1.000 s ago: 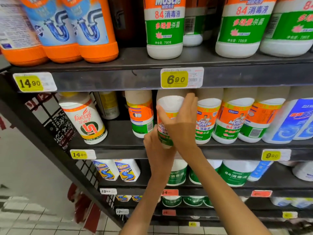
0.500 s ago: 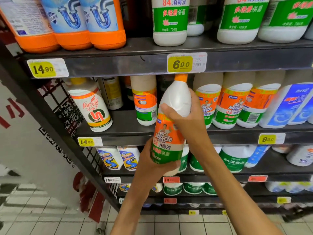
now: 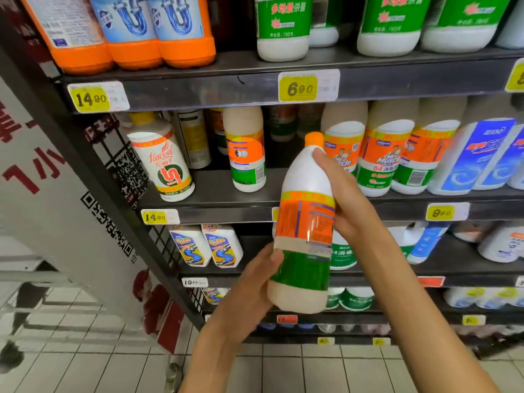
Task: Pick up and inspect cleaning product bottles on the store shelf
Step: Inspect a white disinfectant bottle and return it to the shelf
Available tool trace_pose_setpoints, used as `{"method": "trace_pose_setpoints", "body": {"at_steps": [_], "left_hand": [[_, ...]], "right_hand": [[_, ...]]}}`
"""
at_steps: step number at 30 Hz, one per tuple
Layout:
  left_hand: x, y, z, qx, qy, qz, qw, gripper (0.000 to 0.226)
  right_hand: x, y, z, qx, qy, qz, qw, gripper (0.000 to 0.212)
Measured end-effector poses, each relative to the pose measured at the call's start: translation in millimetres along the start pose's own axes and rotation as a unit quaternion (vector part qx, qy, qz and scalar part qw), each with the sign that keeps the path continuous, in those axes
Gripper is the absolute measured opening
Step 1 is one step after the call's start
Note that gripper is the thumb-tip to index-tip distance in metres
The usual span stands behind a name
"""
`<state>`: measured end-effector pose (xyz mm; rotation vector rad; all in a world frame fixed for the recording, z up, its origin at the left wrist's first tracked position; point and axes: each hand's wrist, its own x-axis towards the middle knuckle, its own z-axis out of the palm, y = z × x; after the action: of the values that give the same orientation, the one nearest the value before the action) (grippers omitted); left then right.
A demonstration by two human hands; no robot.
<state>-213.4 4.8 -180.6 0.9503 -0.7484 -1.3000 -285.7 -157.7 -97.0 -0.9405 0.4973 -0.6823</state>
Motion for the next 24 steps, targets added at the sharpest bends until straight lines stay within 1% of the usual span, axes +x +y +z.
{"method": "trace_pose_setpoints", "body": {"at_steps": [1,2,3,5,6,7,9,11,12,13,15,17,19,20,22,23,24], "left_hand": [[3.2,-0.6,2.2,0.06,0.035,0.013,0.998,0.058],[6.5,-0.3,6.3,0.108,0.073,0.015,0.991,0.062],[8.8,0.6,12.8,0.131,0.106,0.014,0.986,0.064],[11.2,-1.9,22.6,0.102,0.138,0.017,0.985,0.062],[11.6,-3.7,25.2,0.07,0.131,0.023,0.989,0.06],[10.2,-4.7,27.9,0.033,0.108,0.023,0.993,0.059],[6.9,-4.1,32.4,-0.056,0.05,-0.008,0.997,0.069],[6.1,0.1,40.7,-0.157,-0.02,-0.049,0.986,0.082],[4.1,3.4,48.5,-0.194,-0.049,-0.057,0.978,0.084],[3.7,3.8,53.8,-0.217,-0.062,-0.06,0.972,0.085],[4.5,0.7,56.8,-0.196,-0.059,-0.063,0.977,0.087],[1.4,-3.0,52.1,-0.126,-0.036,-0.054,0.99,0.082],[0.1,2.9,49.6,-0.09,-0.007,-0.052,0.995,0.077],[-1.6,4.6,48.8,-0.095,0.016,-0.055,0.994,0.079],[-5.9,11.4,50.2,-0.124,0.055,-0.051,0.989,0.084],[-7.9,14.1,53.1,-0.125,0.07,-0.041,0.989,0.084],[-7.9,15.6,59.9,-0.121,0.064,-0.03,0.99,0.082]], "right_hand": [[-1.9,-1.7,-0.4,-0.058,0.013,-0.028,0.998,0.017],[-2.8,-2.3,-0.4,-0.103,0.026,-0.045,0.993,0.013],[-4.3,-3.9,0.6,-0.134,0.031,-0.051,0.989,0.015],[-5.9,-9.6,-2.1,-0.137,0.004,-0.034,0.99,0.022],[-5.4,-12.9,-6.3,-0.113,-0.023,-0.022,0.993,0.026],[-5.8,-16.9,-10.1,-0.085,-0.046,-0.01,0.995,0.032],[-5.3,-20.4,-15.5,-0.024,-0.066,0.011,0.997,0.037],[-3.3,-16.4,-14.6,0.063,-0.086,0.036,0.994,0.045],[-2.1,-13.6,-11.6,0.102,-0.09,0.047,0.99,0.052],[-0.8,-12.8,-8.6,0.127,-0.099,0.053,0.986,0.057],[0.9,-14.8,-6.4,0.139,-0.119,0.051,0.982,0.053],[-0.1,-20.2,-8.0,0.128,-0.125,0.042,0.983,0.045],[0.1,-21.9,-11.3,0.079,-0.1,0.032,0.991,0.044],[2.0,-21.9,-13.0,0.059,-0.082,0.04,0.994,0.045],[8.6,-19.1,-16.2,0.048,-0.03,0.082,0.995,0.047],[10.2,-17.3,-16.5,0.045,-0.018,0.112,0.992,0.044],[9.1,-12.5,-15.6,0.045,-0.011,0.146,0.988,0.04]]}}
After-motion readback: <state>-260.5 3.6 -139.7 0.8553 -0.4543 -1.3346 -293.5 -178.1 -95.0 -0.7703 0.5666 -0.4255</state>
